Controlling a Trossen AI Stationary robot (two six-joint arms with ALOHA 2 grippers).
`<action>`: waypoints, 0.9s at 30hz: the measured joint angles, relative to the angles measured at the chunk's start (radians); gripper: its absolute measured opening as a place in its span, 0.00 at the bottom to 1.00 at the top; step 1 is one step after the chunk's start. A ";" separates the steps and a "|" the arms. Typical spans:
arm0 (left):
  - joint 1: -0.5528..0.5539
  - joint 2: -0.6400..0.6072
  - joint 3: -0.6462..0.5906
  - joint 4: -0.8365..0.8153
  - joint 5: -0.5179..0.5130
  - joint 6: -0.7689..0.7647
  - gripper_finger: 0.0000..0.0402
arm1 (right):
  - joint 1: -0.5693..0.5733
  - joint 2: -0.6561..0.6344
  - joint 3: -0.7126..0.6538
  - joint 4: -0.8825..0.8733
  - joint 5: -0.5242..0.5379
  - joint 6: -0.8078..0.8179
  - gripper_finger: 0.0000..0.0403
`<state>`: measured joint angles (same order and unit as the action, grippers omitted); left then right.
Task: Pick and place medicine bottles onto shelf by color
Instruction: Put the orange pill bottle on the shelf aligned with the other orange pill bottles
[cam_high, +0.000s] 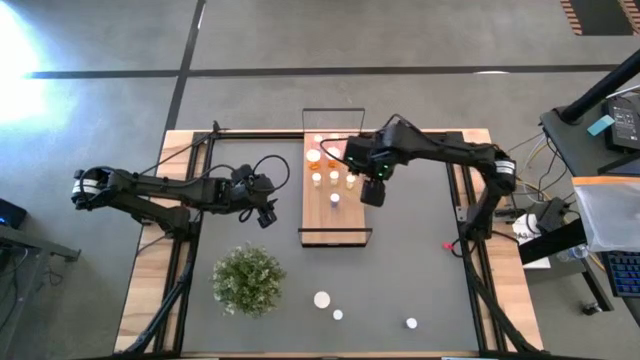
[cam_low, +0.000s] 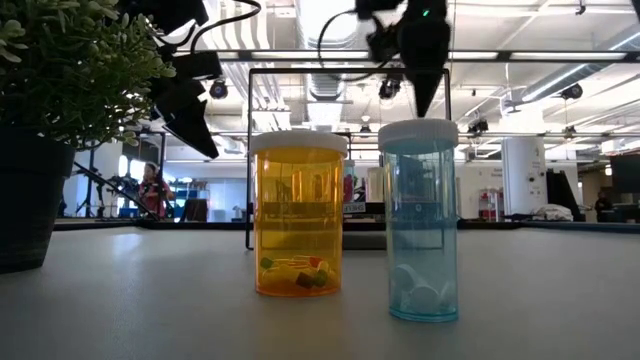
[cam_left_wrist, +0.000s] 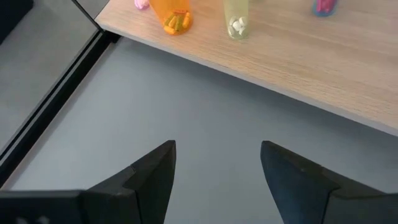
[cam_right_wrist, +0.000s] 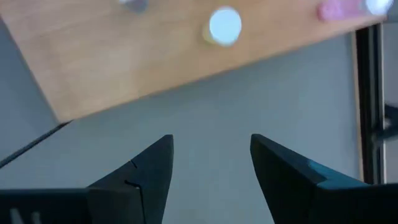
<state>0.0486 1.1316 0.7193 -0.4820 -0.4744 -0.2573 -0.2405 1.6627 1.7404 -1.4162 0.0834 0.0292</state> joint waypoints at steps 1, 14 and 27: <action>0.000 0.000 0.000 0.000 0.000 0.000 0.55 | 0.014 -0.019 -0.007 -0.011 0.014 0.022 0.51; 0.000 0.000 0.002 0.003 0.000 0.000 0.55 | 0.335 -0.391 -0.407 0.178 0.102 0.509 0.51; 0.000 0.000 0.001 0.003 0.000 -0.034 0.55 | 0.858 -0.419 -0.658 0.623 0.218 0.759 0.51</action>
<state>0.0486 1.1313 0.7200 -0.4793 -0.4744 -0.2913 0.6175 1.2433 1.0821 -0.7929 0.3012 0.7884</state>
